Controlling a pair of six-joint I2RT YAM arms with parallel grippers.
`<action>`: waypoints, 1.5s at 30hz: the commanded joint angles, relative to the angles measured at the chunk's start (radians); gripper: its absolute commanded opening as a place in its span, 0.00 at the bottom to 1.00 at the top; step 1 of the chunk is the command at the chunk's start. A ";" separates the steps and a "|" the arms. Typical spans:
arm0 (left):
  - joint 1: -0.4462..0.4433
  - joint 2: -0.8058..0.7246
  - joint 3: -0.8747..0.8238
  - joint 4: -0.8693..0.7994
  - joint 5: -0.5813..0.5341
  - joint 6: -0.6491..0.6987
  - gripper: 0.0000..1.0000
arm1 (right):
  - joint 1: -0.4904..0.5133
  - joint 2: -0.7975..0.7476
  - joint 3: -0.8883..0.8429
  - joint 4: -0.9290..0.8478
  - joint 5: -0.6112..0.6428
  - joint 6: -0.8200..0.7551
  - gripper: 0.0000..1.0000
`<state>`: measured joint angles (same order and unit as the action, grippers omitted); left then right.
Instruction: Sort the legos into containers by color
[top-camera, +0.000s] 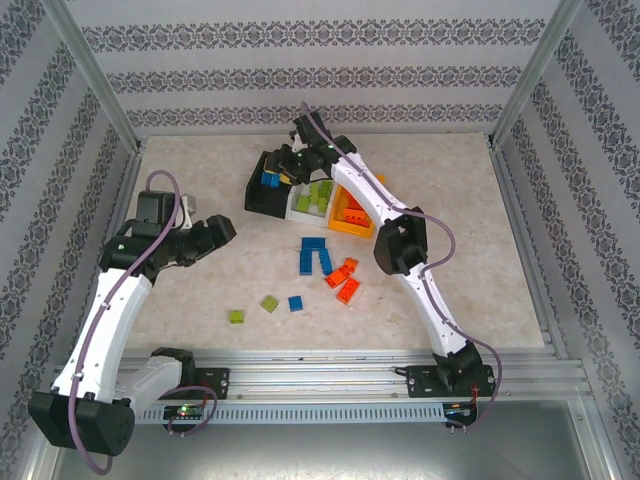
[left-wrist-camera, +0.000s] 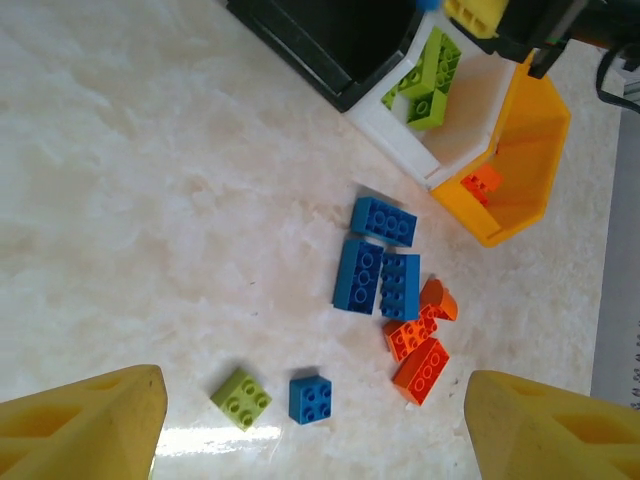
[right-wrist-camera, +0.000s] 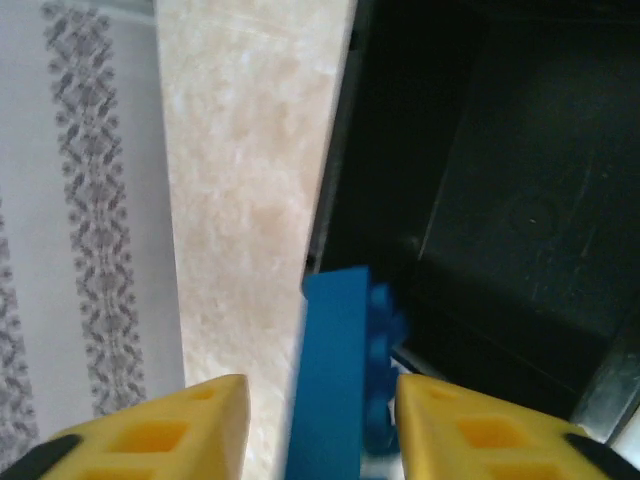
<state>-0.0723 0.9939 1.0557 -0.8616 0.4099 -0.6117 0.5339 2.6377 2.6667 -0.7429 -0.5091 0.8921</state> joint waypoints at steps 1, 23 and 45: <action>0.025 -0.018 0.014 -0.082 0.012 0.021 0.79 | -0.014 0.013 0.040 0.035 0.043 0.049 0.56; 0.043 0.124 -0.035 -0.023 0.093 0.008 0.80 | -0.075 -0.194 -0.033 -0.098 -0.022 -0.107 0.61; -0.033 0.263 -0.246 0.192 0.213 -0.064 0.82 | 0.058 -0.590 -0.675 -0.507 0.321 -0.549 0.69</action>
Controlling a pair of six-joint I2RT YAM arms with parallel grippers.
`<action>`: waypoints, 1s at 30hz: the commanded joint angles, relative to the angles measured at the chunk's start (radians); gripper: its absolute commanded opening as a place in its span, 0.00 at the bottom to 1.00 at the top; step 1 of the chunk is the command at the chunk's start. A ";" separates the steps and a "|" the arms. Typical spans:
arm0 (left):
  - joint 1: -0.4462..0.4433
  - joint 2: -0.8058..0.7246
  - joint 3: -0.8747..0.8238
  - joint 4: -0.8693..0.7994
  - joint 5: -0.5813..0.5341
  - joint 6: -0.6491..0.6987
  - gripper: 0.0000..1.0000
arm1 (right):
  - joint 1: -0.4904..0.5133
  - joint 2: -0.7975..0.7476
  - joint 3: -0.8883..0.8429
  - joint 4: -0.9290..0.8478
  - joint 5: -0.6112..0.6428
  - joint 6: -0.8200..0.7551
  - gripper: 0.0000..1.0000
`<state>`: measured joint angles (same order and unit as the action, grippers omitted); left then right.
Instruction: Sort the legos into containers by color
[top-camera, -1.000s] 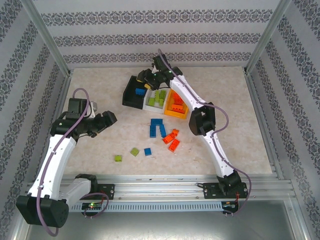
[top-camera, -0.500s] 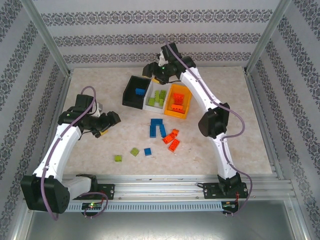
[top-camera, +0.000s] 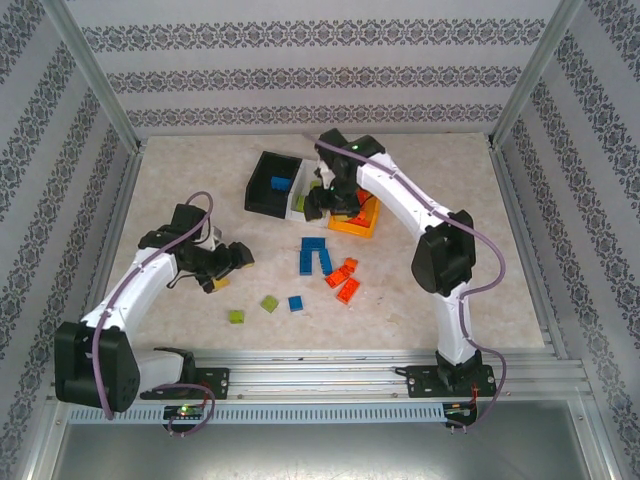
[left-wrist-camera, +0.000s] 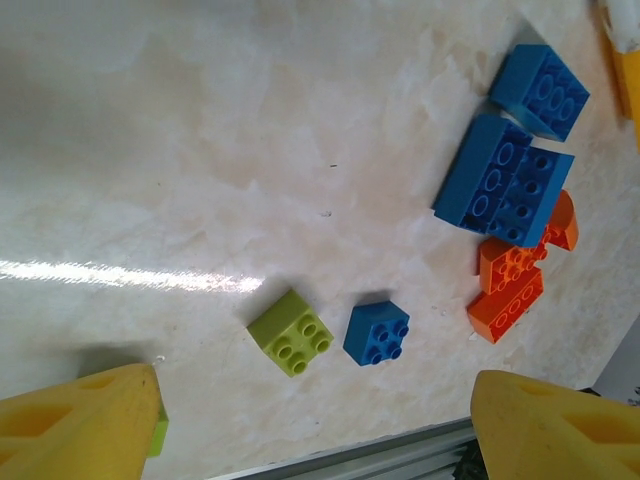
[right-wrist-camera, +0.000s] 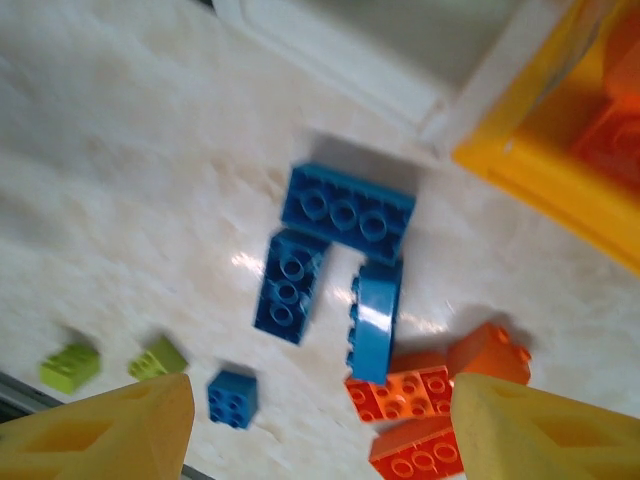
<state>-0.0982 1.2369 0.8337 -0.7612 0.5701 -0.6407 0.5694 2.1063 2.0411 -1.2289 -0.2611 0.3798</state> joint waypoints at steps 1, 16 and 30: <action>-0.005 0.030 -0.026 0.102 0.058 -0.036 0.82 | 0.035 -0.058 -0.069 -0.015 0.074 -0.036 0.69; -0.003 0.127 0.051 0.085 0.068 0.022 0.83 | 0.091 0.014 -0.253 0.082 0.107 0.002 0.62; -0.004 0.127 0.057 0.099 0.076 0.003 0.83 | 0.097 0.091 -0.326 0.176 0.096 0.053 0.50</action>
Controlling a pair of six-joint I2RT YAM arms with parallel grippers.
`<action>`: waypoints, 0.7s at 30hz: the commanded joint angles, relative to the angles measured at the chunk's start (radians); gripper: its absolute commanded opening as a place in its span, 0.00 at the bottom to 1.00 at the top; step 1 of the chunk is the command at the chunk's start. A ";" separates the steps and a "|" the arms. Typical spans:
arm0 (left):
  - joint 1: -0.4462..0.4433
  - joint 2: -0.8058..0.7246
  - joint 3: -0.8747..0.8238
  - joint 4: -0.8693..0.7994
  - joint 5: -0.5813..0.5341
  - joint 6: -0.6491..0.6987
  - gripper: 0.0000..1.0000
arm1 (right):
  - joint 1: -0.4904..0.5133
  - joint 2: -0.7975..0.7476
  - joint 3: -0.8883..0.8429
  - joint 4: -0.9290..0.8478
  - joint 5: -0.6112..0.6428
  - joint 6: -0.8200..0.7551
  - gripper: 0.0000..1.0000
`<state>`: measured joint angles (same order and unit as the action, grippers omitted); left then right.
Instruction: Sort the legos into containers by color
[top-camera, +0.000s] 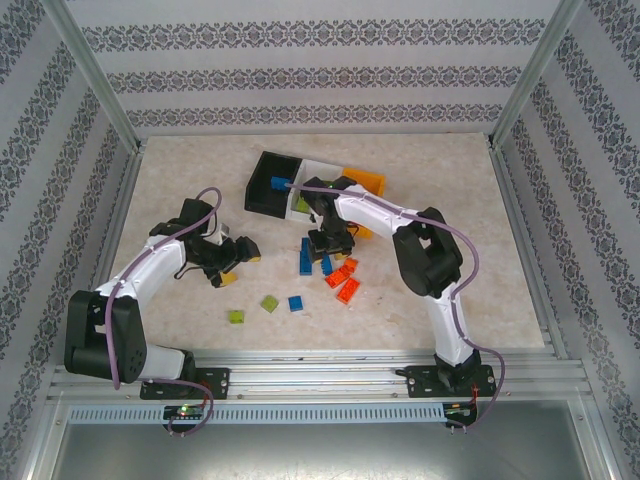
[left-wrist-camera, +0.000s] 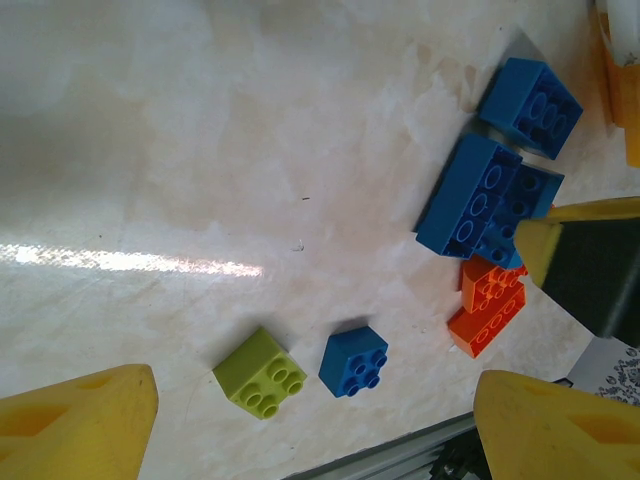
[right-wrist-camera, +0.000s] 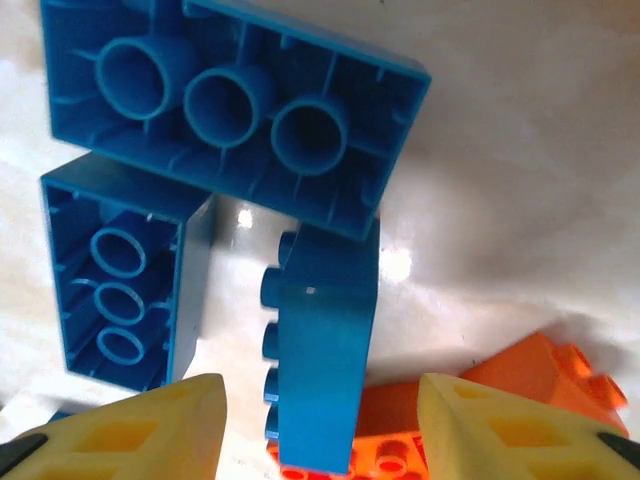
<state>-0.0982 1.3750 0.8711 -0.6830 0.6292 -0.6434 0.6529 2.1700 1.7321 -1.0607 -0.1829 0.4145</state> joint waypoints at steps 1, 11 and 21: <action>-0.004 -0.015 0.017 0.023 0.017 0.001 0.83 | 0.014 0.031 -0.019 0.008 0.020 0.021 0.47; -0.003 -0.035 -0.007 0.050 0.020 -0.029 0.84 | 0.014 -0.051 -0.069 0.020 0.040 0.034 0.24; -0.007 -0.024 0.009 0.065 0.017 -0.033 0.84 | -0.026 -0.146 0.032 0.077 -0.098 0.134 0.24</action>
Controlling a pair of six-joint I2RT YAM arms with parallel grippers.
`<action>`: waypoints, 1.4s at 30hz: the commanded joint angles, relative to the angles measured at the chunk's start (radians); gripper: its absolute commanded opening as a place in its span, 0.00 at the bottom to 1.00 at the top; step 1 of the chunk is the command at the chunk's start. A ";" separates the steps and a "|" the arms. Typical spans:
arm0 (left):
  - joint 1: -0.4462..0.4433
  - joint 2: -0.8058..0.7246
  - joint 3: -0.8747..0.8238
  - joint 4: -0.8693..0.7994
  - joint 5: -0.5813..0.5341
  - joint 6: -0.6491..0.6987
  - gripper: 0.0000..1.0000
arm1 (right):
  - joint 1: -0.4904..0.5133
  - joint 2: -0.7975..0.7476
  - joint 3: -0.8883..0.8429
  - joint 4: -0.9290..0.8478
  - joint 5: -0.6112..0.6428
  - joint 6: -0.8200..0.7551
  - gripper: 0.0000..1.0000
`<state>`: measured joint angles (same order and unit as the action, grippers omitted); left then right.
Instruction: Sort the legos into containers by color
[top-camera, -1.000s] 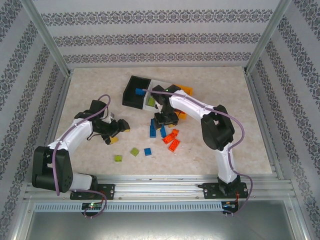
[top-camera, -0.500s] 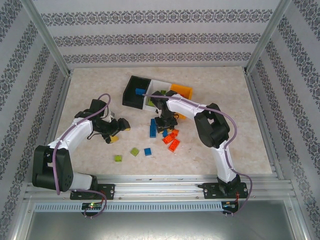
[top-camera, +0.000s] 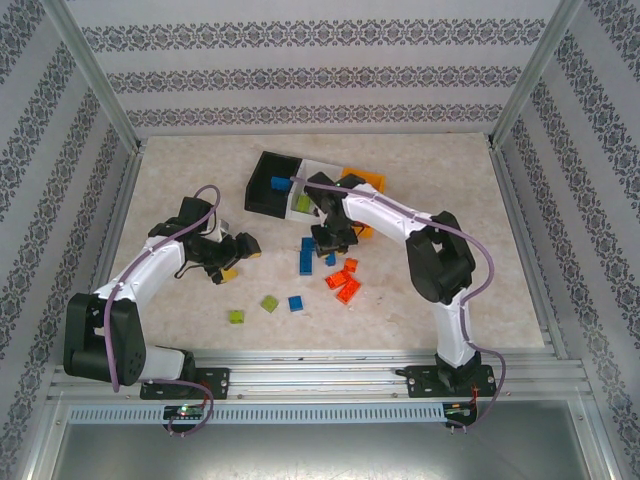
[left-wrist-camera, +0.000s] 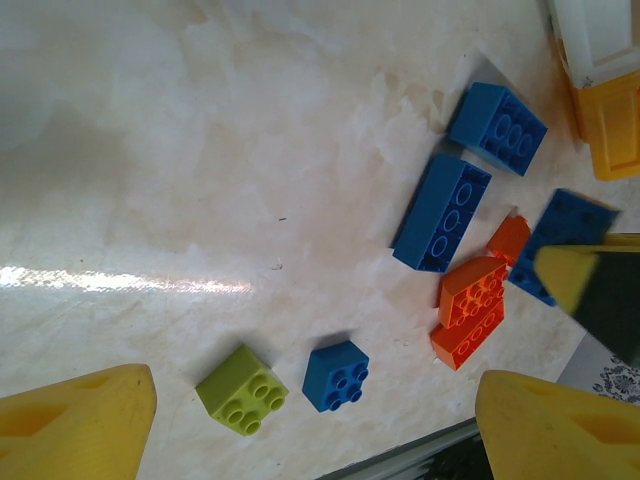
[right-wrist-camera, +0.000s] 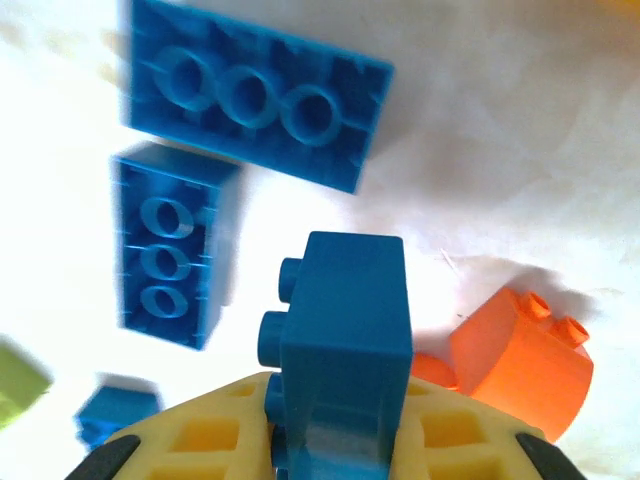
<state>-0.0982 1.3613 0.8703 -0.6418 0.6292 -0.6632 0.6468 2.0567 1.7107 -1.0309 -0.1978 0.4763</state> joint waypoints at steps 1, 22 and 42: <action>-0.007 -0.012 0.009 0.023 0.018 -0.013 0.84 | -0.039 -0.026 0.058 0.110 -0.155 0.116 0.24; -0.008 -0.135 0.045 -0.185 -0.098 0.087 0.86 | -0.170 0.551 0.973 0.328 -0.386 0.508 0.59; -0.153 0.066 0.216 -0.239 -0.168 0.162 0.86 | -0.216 -0.207 0.072 0.134 -0.208 0.227 0.73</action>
<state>-0.2123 1.4101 1.0451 -0.8127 0.5072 -0.5297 0.4511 1.9022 1.8904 -0.7902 -0.4782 0.7712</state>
